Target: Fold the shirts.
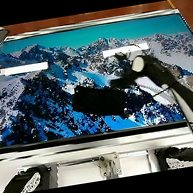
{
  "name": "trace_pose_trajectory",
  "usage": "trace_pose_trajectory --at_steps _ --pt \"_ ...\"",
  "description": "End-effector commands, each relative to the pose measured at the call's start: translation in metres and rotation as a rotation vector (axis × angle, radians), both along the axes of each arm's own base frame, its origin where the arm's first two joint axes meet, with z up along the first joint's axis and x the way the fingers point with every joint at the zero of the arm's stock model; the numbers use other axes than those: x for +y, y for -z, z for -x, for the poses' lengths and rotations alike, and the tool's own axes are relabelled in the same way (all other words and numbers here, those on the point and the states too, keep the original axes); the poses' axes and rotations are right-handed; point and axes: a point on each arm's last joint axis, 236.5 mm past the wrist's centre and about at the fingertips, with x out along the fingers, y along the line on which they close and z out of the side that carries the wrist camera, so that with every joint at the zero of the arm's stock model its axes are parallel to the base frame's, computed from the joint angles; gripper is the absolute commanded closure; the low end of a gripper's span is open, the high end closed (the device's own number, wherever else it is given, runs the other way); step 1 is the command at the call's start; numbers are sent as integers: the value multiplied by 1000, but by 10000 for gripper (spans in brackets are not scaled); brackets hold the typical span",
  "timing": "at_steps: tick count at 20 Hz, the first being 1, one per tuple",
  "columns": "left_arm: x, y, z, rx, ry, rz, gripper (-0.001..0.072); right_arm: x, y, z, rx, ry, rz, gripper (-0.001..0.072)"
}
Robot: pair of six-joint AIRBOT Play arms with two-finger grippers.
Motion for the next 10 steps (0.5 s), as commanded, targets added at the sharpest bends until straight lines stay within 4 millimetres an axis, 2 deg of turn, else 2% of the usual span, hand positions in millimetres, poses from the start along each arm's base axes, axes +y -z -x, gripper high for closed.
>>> trace_pose_trajectory --at_steps 1,2,3,6,8,10 --pt "0 6 -1 12 -1 -7 669 -116 35 73 315 73 203 83" --pt "0 6 -1 12 -1 -7 669 -105 47 79 349 157 75 80" --pt "0 6 -1 12 -1 -7 669 -91 55 76 354 253 -61 34" --pt "0 6 -1 12 -2 -6 669 -53 54 43 257 388 -324 33" --pt "0 6 -2 13 -2 -6 669 -41 53 29 197 389 -346 33" --pt "0 6 -2 13 -2 -6 669 -31 60 25 185 382 -339 33"
